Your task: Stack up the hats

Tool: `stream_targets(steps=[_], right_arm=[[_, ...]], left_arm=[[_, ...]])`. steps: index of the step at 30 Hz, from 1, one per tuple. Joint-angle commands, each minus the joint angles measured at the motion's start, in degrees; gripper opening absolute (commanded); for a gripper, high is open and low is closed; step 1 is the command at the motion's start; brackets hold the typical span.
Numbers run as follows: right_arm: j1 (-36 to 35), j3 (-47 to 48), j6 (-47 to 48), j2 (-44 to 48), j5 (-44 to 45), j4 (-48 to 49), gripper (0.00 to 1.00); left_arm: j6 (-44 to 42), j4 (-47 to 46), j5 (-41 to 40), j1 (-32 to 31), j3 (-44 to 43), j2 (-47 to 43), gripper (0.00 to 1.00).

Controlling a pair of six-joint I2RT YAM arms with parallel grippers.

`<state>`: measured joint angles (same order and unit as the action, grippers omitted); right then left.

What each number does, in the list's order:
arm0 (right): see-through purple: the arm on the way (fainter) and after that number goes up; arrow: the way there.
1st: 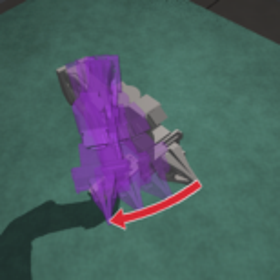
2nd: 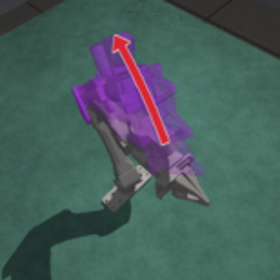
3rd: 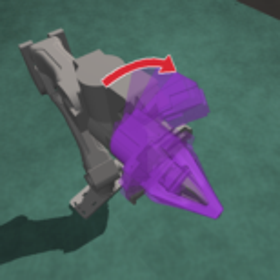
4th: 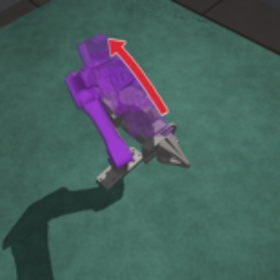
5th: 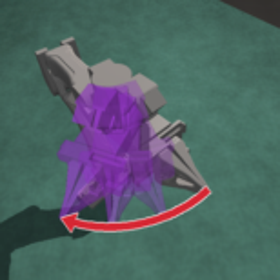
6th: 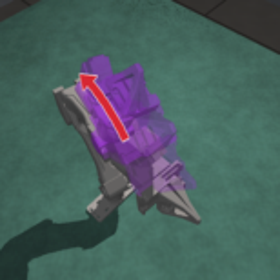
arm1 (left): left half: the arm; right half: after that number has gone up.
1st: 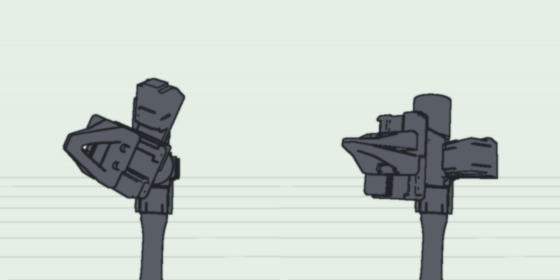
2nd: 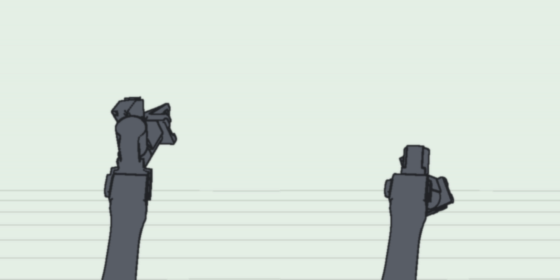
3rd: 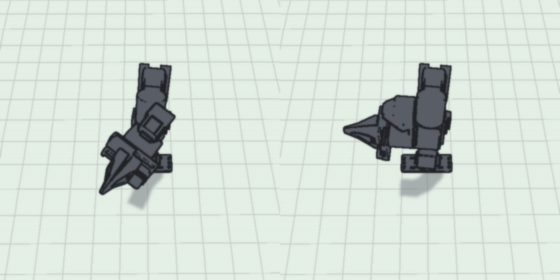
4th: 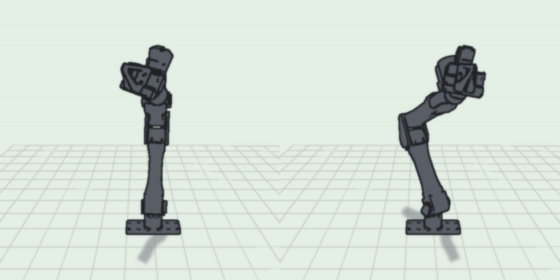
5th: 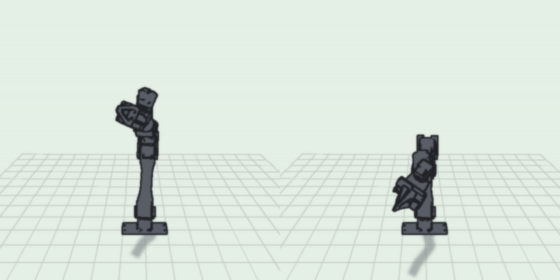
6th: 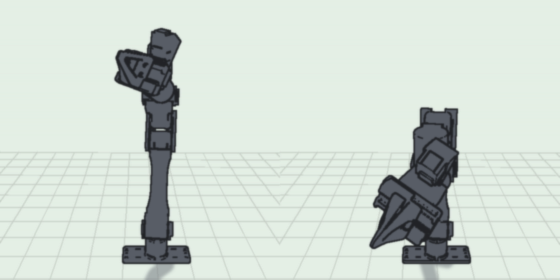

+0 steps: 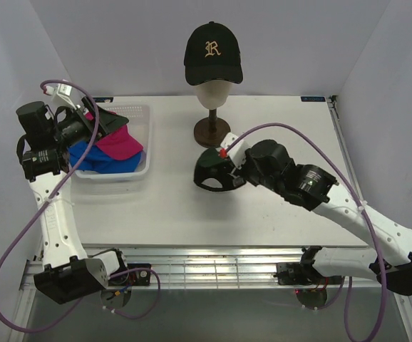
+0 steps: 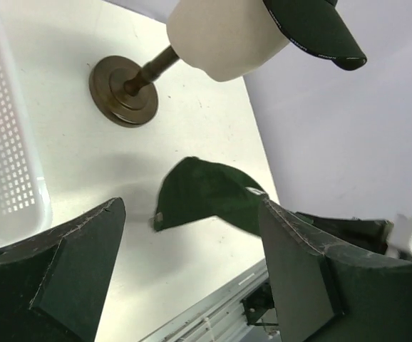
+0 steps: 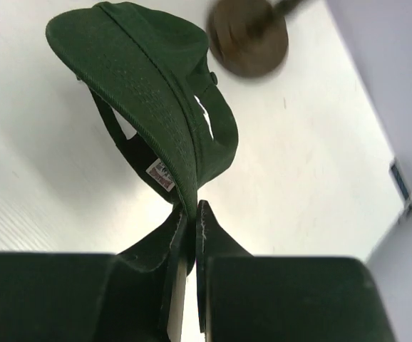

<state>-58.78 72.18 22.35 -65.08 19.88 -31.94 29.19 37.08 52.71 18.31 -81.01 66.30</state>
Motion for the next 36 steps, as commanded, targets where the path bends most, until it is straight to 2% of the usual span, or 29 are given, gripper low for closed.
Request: stream_targets(steps=[1,5,6,7,9,11,12,14,15,16,18,20,22,24,26,29,31,36], right_arm=[[8.8,0.0,-6.7,3.8,1.0,-16.7,0.08],[21.0,2.5,-3.6,2.9,7.4,-17.5,0.08],[27.3,3.8,-2.4,1.8,7.6,-17.1,0.08],[30.7,5.2,-0.6,-1.3,8.4,-15.7,0.08],[39.0,12.3,1.2,-5.4,8.4,-14.6,0.08],[43.6,18.8,3.0,-12.1,7.5,-12.2,0.08],[44.2,27.0,3.3,-14.6,7.2,-11.6,0.08],[44.5,36.9,4.7,-22.3,7.0,-10.8,0.08],[44.5,47.9,4.9,-25.1,6.8,-10.6,0.08],[44.5,52.8,5.2,-30.0,5.3,-10.1,0.08],[43.7,61.5,5.9,-33.3,3.5,-5.9,0.08],[42.4,60.5,8.4,-33.7,1.8,0.1,0.08],[40.6,53.6,11.6,-31.5,1.2,12.2,0.08],[39.3,51.7,13.7,-31.6,1.7,22.2,0.08],[37.6,55.4,17.2,-34.8,1.7,25.9,0.08],[33.2,59.9,28.1,-40.3,1.2,33.7,0.08],[31.1,57.7,35.5,-41.4,0.3,41.6,0.08],[27.5,58.8,38.7,-45.2,0.2,47.4,0.08]], left_arm=[[-4.2,1.7,-2.8,0.2,-3.2,-1.6,0.86],[-5.4,2.2,-4.3,0.2,-4.8,-1.3,0.86],[-5.5,2.1,-4.4,0.2,-5.0,-1.3,0.86],[-5.5,2.1,-4.4,0.2,-5.0,-1.2,0.86],[-5.4,2.0,-4.4,0.3,-5.2,-1.1,0.86],[-5.5,2.1,-4.6,0.3,-5.4,-1.0,0.86],[-5.6,2.2,-4.7,0.3,-5.4,-1.0,0.86],[-5.9,2.1,-4.8,0.2,-5.4,-0.9,0.86],[-6.0,2.1,-4.9,0.2,-5.3,-0.9,0.86],[-6.0,2.0,-4.9,0.3,-5.0,-0.9,0.86],[-6.0,1.9,-4.8,0.5,-4.7,-1.0,0.86],[-6.1,1.7,-4.7,0.6,-4.2,-1.3,0.86],[-6.2,1.7,-4.6,0.7,-4.0,-1.4,0.86],[-6.3,1.7,-4.5,0.8,-3.6,-1.4,0.86],[-6.3,1.6,-4.3,0.8,-3.2,-1.4,0.86],[-6.2,1.3,-4.1,0.9,-2.2,-1.9,0.86],[-6.2,1.1,-4.0,1.0,-1.9,-2.1,0.86],[-6.0,0.7,-3.3,1.1,-1.2,-2.6,0.86]])
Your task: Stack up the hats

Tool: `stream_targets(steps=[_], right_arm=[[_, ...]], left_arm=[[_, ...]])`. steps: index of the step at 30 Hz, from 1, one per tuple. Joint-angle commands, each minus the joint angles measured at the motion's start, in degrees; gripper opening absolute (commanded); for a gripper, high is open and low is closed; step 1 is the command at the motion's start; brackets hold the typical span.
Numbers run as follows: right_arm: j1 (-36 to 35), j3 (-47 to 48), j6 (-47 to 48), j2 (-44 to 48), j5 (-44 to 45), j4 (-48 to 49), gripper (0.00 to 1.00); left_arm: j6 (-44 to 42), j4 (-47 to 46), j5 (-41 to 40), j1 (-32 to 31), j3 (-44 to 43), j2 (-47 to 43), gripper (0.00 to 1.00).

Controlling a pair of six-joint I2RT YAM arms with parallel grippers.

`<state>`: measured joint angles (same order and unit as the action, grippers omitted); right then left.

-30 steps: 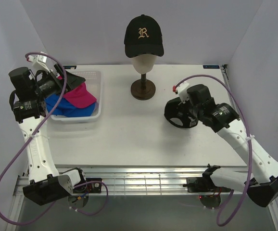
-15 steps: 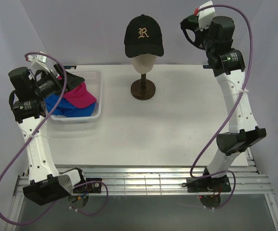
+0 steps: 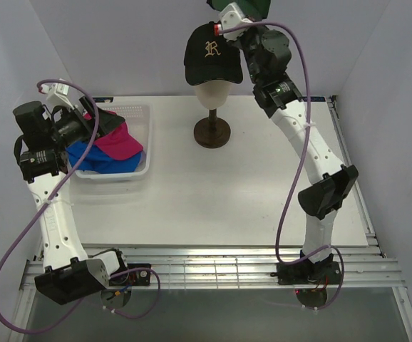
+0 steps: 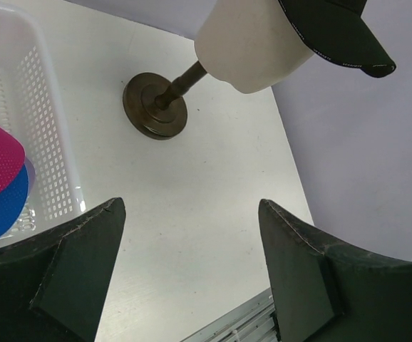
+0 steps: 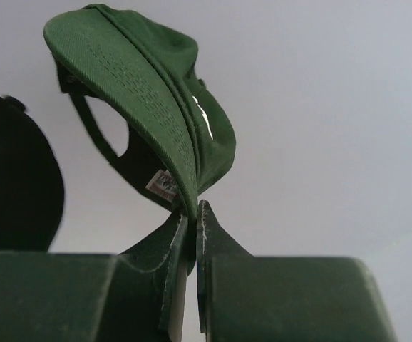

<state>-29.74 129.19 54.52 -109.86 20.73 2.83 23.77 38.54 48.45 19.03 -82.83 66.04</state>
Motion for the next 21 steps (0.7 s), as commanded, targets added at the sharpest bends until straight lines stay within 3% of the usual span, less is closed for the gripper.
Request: stream_targets(steps=[1,4,8,18,21], right_arm=[[-1.9,1.7,7.6,-1.1,-0.4,13.8,0.08],[-3.3,0.9,9.6,-3.2,-1.4,18.2,0.08],[-5.9,1.6,11.7,-4.0,-0.8,16.9,0.08],[-10.8,-2.5,21.3,1.6,1.2,7.2,0.08],[-10.9,-2.6,22.6,0.3,3.8,11.9,0.08]], left_arm=[[-0.3,-0.9,1.0,0.4,0.7,-2.4,0.86],[-0.1,-1.2,1.5,0.4,1.4,-2.8,0.86],[-0.2,-1.2,1.7,0.5,2.1,-3.3,0.86],[0.0,-1.5,2.4,0.9,2.1,-3.0,0.86],[0.2,-1.5,2.8,1.0,2.2,-3.2,0.86]])
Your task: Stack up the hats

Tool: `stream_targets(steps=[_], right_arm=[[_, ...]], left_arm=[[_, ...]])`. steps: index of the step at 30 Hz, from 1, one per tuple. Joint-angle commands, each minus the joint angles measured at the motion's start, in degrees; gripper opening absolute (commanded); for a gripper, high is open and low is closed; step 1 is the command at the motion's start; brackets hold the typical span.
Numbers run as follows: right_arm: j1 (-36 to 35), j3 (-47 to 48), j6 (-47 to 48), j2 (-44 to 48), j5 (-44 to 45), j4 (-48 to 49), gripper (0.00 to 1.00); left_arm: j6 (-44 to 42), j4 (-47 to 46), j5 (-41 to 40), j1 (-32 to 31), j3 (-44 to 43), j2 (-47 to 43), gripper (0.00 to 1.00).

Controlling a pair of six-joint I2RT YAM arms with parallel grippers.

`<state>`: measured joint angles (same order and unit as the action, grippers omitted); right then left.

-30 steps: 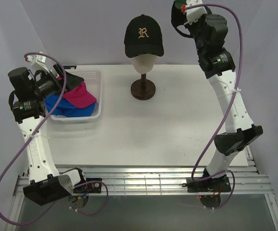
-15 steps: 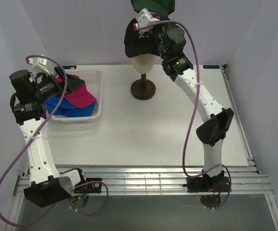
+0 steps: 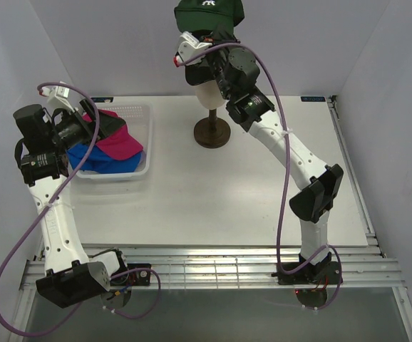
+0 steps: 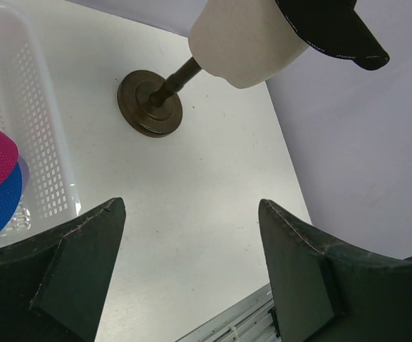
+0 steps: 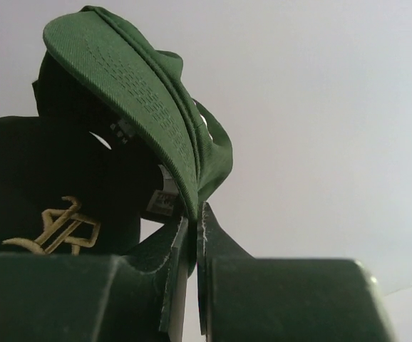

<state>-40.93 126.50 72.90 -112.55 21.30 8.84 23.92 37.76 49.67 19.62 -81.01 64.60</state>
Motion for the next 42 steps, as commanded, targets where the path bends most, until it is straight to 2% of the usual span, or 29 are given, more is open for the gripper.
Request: stream_targets(steps=[1,10,18,25,27,37,42], right_arm=[[0.6,0.0,4.9,2.6,3.6,8.4,0.08],[1.7,-0.5,3.2,1.8,2.5,5.5,0.08],[2.3,5.5,-8.7,-2.4,0.4,14.4,0.08],[2.3,3.8,-5.8,-2.7,-1.4,17.9,0.08],[2.3,3.4,-4.6,-3.0,-1.9,21.4,0.08],[2.5,0.9,-5.0,-1.1,-3.4,8.4,0.08],[2.2,-1.3,-4.4,0.8,-1.4,5.9,0.08]], left_arm=[[0.1,-0.8,1.7,0.4,0.5,-1.8,0.86],[0.1,-1.1,1.8,0.6,1.2,-1.8,0.86],[0.2,-1.2,1.8,1.1,1.8,-2.2,0.85],[0.4,-1.5,2.3,1.7,2.1,-1.8,0.85],[0.3,-1.5,2.4,1.7,2.1,-1.7,0.85],[0.2,-1.8,2.5,1.8,3.0,-2.0,0.85],[0.3,-2.1,2.8,1.8,3.3,-2.4,0.85]])
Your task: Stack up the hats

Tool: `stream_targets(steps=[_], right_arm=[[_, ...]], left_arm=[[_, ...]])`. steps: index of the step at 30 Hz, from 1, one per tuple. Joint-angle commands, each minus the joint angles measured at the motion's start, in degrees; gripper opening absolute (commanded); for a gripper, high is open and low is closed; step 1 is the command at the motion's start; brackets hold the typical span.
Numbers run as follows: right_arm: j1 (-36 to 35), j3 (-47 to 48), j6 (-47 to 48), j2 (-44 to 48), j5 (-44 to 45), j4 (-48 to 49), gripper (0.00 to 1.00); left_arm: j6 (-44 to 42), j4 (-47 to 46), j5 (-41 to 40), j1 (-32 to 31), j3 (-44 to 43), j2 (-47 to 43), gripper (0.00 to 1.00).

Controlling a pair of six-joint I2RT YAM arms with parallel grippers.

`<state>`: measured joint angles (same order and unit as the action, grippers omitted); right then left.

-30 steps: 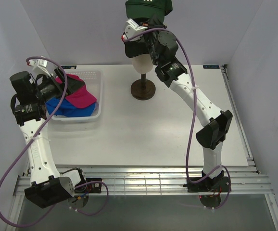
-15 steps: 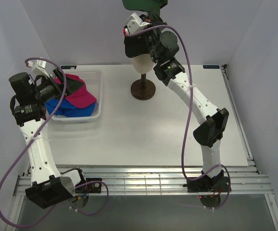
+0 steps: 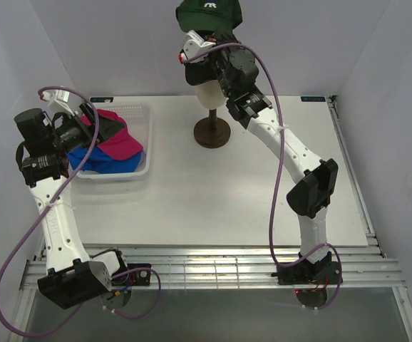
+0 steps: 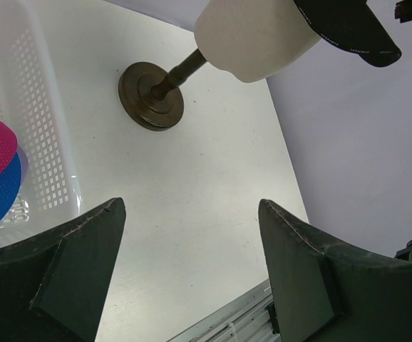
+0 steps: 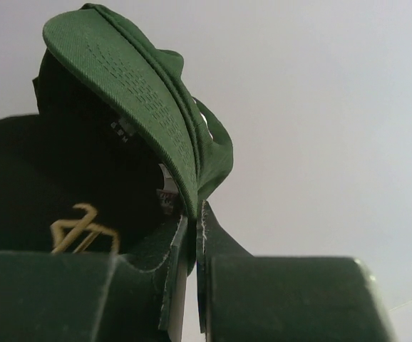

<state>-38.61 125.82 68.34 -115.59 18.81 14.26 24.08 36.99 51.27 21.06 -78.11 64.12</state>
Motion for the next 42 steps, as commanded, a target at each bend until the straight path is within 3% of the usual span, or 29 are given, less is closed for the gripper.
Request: stream_targets(steps=[1,12,25,42], right_arm=[[-0.4,-1.2,0.6,4.3,1.6,0.2,0.08],[-2.4,-9.7,5.1,12.1,4.5,-1.1,0.08],[-3.5,-10.2,1.7,15.4,3.3,-19.5,0.08],[-7.1,-9.5,3.3,16.7,6.7,-24.5,0.08]], left_arm=[[0.2,-1.2,1.3,0.4,0.4,-1.9,0.85],[0.4,-1.4,1.6,0.5,0.6,-2.2,0.85],[0.4,-1.7,1.9,0.5,0.7,-2.3,0.85],[0.4,-1.9,2.3,0.8,1.3,-2.2,0.85]])
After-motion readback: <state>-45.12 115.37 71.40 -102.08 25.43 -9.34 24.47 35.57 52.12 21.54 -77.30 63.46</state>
